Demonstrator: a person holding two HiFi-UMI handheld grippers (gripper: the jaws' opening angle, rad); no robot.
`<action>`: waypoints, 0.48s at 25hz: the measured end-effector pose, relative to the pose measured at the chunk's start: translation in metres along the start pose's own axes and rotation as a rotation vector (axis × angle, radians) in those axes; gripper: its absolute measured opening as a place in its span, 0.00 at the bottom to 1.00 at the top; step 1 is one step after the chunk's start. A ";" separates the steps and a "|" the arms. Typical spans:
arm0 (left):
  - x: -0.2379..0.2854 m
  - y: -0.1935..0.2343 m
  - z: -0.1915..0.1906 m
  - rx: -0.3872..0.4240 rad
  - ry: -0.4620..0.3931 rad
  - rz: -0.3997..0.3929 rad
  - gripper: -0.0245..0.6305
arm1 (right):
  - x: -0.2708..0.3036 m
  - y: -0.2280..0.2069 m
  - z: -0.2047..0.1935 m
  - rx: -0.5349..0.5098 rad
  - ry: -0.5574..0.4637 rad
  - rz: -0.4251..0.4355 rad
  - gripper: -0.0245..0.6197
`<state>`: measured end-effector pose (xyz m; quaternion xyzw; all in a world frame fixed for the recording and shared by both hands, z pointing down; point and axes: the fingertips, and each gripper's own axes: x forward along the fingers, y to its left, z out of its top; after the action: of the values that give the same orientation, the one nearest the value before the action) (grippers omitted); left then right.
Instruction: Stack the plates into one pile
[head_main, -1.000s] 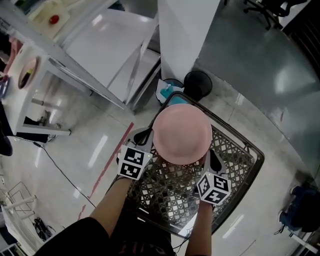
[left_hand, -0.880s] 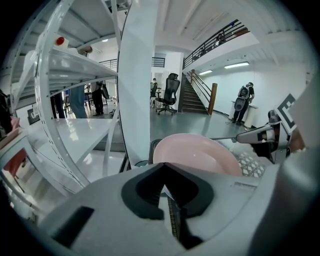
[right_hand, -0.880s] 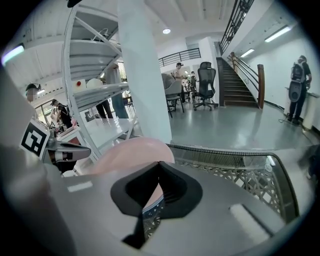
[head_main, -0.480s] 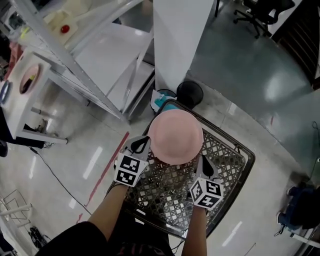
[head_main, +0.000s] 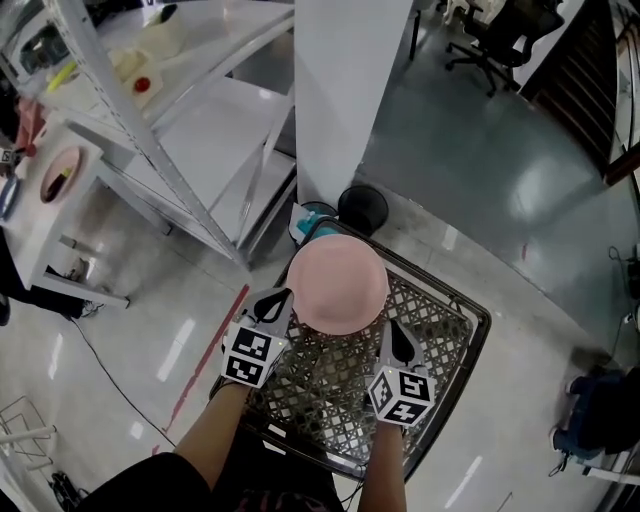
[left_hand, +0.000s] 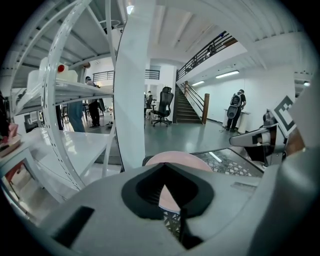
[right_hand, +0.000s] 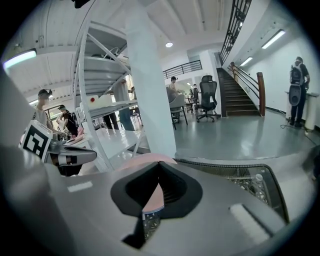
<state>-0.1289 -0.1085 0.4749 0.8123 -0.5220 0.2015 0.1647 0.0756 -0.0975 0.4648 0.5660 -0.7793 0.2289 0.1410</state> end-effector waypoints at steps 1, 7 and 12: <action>-0.004 -0.001 0.003 0.001 -0.006 -0.001 0.03 | -0.003 0.002 0.002 -0.001 -0.006 0.002 0.05; -0.028 -0.008 0.020 0.017 -0.049 -0.008 0.03 | -0.026 0.016 0.018 -0.015 -0.055 0.025 0.05; -0.050 -0.015 0.039 0.034 -0.093 -0.012 0.03 | -0.047 0.024 0.037 -0.031 -0.097 0.037 0.05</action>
<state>-0.1280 -0.0819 0.4153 0.8266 -0.5206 0.1714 0.1278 0.0692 -0.0721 0.4061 0.5595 -0.7991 0.1917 0.1077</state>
